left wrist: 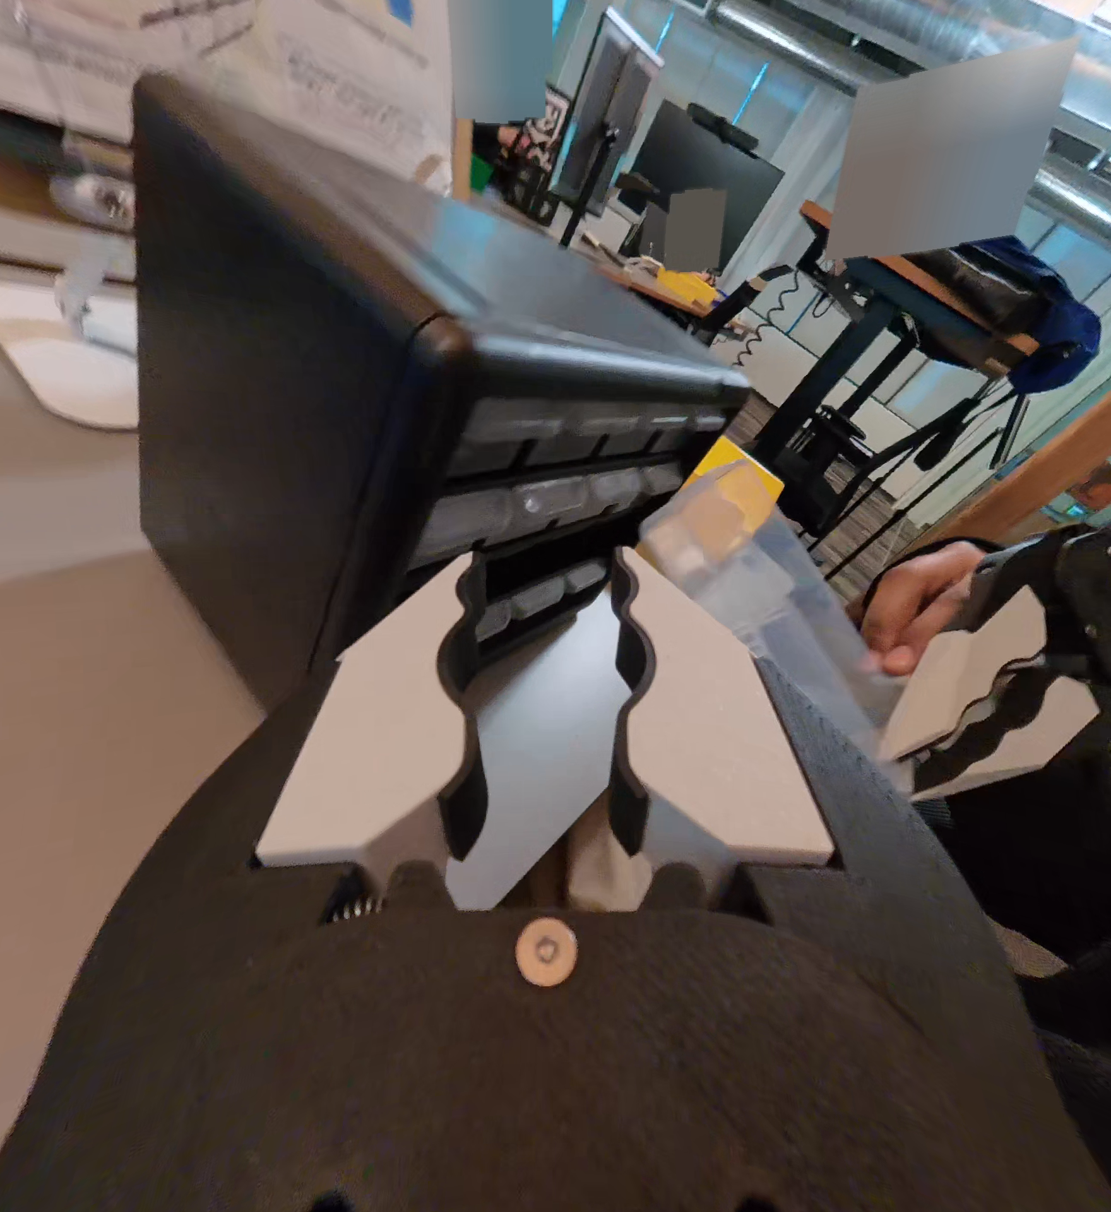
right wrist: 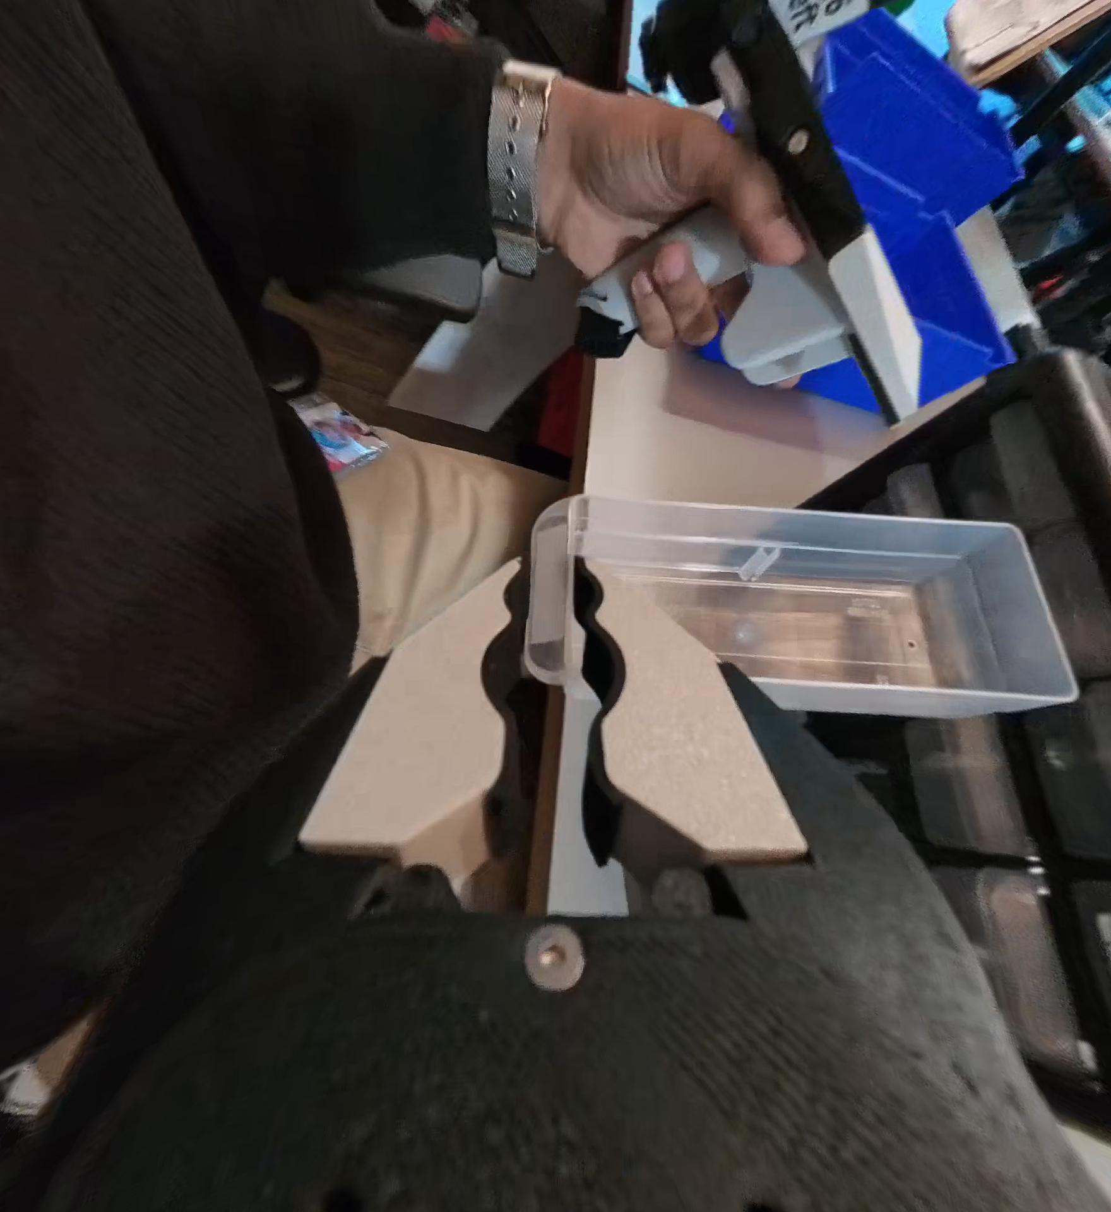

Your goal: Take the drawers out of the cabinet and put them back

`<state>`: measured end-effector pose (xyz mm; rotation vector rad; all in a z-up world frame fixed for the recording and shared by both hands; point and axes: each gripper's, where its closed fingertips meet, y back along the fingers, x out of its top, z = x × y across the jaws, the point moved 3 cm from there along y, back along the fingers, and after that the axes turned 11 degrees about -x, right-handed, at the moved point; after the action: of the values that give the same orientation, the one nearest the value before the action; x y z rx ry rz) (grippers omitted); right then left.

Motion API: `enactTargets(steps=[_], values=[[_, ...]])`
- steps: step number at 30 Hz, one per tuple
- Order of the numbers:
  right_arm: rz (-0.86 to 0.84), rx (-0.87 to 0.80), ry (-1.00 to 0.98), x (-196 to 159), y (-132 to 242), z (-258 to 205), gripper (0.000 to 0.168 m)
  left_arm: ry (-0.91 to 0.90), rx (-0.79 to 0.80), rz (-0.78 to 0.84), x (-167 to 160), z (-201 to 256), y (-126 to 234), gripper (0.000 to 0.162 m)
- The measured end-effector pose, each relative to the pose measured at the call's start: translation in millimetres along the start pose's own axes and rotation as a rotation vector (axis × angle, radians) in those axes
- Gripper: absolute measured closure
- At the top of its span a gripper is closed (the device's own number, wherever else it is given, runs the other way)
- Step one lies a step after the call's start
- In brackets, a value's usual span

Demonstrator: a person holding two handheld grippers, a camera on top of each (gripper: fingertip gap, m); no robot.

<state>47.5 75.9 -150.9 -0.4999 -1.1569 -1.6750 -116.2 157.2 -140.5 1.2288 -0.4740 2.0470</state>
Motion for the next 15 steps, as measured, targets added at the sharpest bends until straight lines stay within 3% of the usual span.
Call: enactTargets(steps=[7,15], values=[[0.066,0.157,-0.239,-22,19,11,0.156,0.195,-0.044,0.096,-30,-57,14,0.133],[0.031,0.204,-0.378,-60,22,24,0.157,0.253,-0.094,0.181,-26,-75,24,0.133]])
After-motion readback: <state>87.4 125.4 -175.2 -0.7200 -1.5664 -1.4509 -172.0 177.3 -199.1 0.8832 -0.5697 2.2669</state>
